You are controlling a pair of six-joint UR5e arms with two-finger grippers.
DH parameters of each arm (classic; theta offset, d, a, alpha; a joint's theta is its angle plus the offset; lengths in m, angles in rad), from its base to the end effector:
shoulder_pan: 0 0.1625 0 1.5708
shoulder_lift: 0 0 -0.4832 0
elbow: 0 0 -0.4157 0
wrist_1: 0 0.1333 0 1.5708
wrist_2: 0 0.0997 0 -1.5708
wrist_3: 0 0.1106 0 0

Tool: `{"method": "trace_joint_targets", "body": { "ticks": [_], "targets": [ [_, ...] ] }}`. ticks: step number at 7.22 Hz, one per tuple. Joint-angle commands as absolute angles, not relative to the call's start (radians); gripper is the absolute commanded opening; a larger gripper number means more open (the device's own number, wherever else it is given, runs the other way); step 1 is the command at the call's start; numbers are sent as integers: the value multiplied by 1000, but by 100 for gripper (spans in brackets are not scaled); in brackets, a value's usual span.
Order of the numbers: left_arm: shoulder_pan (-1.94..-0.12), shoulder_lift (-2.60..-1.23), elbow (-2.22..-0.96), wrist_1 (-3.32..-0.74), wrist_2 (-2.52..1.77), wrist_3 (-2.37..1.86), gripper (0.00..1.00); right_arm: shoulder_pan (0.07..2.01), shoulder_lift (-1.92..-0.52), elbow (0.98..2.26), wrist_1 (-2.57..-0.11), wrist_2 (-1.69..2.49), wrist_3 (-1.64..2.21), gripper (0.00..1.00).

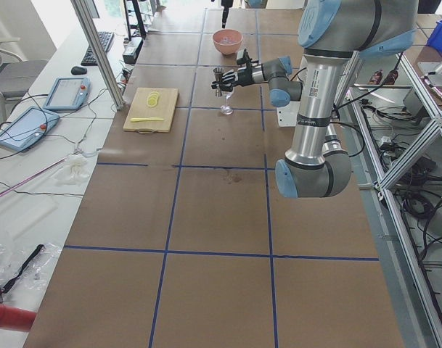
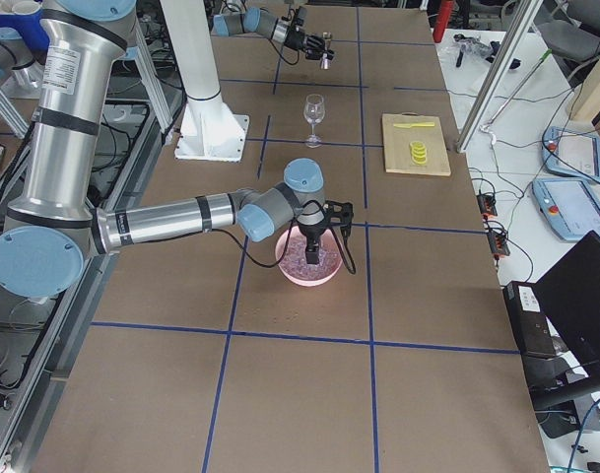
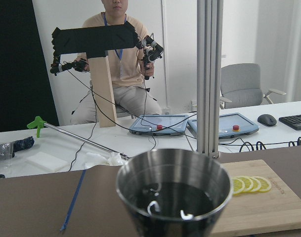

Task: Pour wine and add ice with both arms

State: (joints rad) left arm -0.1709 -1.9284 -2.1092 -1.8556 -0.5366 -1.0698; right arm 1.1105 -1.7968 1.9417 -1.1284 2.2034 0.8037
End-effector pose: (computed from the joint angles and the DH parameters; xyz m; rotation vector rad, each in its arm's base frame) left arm 0.4726 -0.3133 0.2198 1.1925 0.7006 -0.3330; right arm -0.1326 -0.4203 0.5924 0.0949 -0.8300 0.1375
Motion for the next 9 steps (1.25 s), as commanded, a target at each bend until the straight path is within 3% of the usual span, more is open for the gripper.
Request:
{"method": "trace_joint_targets", "body": {
  "ticks": [1, 9],
  "targets": [
    [-135, -2012, -2068, -1855, -560, -926, 0, 1098, -1795, 1936, -1126, 2197, 816, 100],
    [-126, -2057, -1953, -1890, -549, -807, 0, 1098, -1787, 1930, -1126, 2195, 815, 100]
  ]
}}
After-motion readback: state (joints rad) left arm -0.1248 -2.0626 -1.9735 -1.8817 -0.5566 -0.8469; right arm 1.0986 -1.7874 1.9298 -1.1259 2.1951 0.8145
